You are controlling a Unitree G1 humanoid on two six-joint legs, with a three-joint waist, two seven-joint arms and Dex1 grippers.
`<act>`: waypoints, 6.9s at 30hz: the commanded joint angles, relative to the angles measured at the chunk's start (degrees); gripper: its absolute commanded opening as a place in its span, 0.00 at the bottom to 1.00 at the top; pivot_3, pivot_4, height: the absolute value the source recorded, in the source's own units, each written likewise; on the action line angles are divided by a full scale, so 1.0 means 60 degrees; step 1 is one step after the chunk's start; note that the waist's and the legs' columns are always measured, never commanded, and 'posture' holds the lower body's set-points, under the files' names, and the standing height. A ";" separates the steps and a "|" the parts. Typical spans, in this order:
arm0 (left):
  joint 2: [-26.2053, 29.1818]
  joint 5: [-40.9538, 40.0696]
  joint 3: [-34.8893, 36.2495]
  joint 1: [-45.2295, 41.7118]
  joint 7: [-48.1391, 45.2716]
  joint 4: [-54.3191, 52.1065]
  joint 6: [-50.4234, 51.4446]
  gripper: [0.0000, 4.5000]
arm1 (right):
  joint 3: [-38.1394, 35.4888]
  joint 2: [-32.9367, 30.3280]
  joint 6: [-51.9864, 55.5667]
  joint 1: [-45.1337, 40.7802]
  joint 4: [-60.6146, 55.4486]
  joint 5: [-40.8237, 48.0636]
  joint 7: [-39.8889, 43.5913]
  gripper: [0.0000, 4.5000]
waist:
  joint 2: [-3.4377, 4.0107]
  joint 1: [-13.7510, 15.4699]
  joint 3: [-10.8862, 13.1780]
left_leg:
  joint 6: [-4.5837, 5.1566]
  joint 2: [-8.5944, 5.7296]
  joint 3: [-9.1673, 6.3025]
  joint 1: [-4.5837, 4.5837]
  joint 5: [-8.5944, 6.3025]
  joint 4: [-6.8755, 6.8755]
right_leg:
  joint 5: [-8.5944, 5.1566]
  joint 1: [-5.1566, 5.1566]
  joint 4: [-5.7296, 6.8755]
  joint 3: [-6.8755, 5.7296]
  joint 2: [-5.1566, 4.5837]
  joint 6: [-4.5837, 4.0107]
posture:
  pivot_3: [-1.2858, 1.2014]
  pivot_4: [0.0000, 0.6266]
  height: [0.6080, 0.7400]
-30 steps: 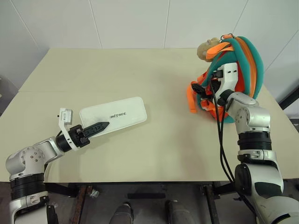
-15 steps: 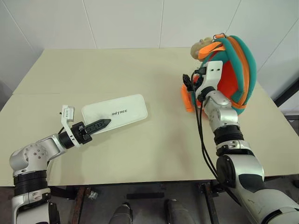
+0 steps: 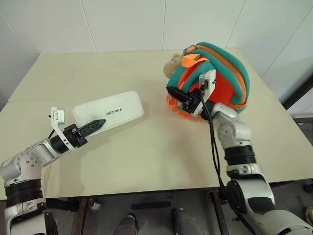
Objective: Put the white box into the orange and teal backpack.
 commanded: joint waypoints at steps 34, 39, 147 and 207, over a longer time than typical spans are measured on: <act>0.2094 -0.3081 0.1879 0.1799 -0.1152 -0.3980 -0.0372 0.31 | 0.1364 -0.4701 0.5348 0.0748 -0.3605 0.3618 0.3037 0.00 | -0.0010 0.0495 0.0002 | 0.0012 0.0003 0.0015 -0.0008 -0.0015 0.0008 | -0.0014 0.0006 -0.0045 -0.0004 -0.0004 -0.0023 | 0.52 0.24 1.00; 0.2346 -0.1171 0.0373 0.0831 -0.1834 -0.2802 -0.2134 0.31 | 0.1460 -0.4535 0.5327 0.0678 -0.3620 0.3473 0.3210 0.00 | -0.0010 0.0537 0.0002 | 0.0010 0.0000 0.0015 -0.0007 -0.0011 0.0023 | -0.0019 0.0017 -0.0049 -0.0004 0.0000 -0.0041 | 0.52 0.24 1.00; 0.1874 -0.0001 -0.3216 -0.1277 -0.3218 -0.6246 -0.2834 0.92 | 0.1967 -0.4171 0.4316 0.1123 -0.3615 0.2144 0.4006 0.00 | -0.0011 0.0495 0.0007 | 0.0050 -0.0003 0.0003 -0.0044 -0.0044 0.0163 | -0.0003 0.0038 -0.0015 -0.0002 0.0008 0.0024 | 0.52 0.24 1.00; 0.0237 0.5817 -0.5092 -0.0273 -0.2894 0.1152 -0.9479 0.39 | 0.1005 -0.3568 0.3162 0.2530 -0.3832 0.1499 0.1346 0.07 | -0.0007 0.0558 -0.0001 | 0.0056 -0.0011 0.0007 -0.0008 -0.0048 0.0167 | 0.0005 0.0086 -0.0022 0.0001 -0.0004 0.0028 | 0.52 0.24 1.00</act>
